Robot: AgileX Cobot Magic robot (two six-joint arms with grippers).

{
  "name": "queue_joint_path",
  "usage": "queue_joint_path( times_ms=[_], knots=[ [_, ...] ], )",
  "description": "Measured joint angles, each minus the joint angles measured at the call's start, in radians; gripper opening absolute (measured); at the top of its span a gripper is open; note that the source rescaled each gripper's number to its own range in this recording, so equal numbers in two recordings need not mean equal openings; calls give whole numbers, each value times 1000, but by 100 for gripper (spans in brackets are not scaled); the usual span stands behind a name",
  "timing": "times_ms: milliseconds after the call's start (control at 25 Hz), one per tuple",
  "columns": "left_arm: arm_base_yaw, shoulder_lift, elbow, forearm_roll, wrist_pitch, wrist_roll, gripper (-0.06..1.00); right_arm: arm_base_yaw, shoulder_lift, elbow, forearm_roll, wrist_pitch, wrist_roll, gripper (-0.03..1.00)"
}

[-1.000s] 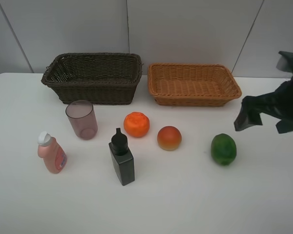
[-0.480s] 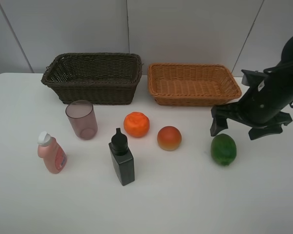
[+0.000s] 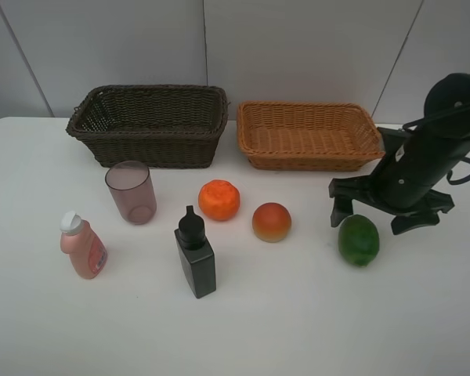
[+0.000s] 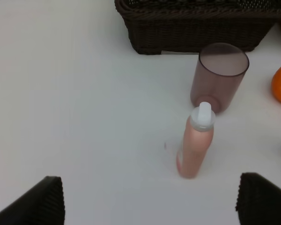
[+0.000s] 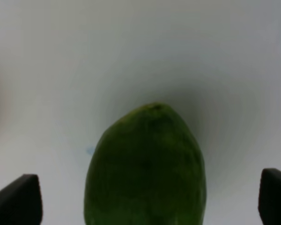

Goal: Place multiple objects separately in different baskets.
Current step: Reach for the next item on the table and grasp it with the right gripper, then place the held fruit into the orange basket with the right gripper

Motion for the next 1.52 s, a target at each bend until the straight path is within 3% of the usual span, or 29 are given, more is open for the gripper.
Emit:
queue_joint_path(
  times_ms=[880,1000,1080,1120,1160,1520],
  knots=[
    [0,0,0,0,0,0,96,0,180,-2,-8,-63,15,99],
    [5,0,0,0,0,0,96,0,187,-3,-22,-61,15,86],
    [5,0,0,0,0,0,96,0,190,-6,-26,-62,15,62],
    [5,0,0,0,0,0,96,0,192,-7,-26,-65,15,45],
    [5,0,0,0,0,0,96,0,192,-8,-26,-66,15,38],
    [5,0,0,0,0,0,96,0,194,-11,-22,-68,15,38]
  ],
)
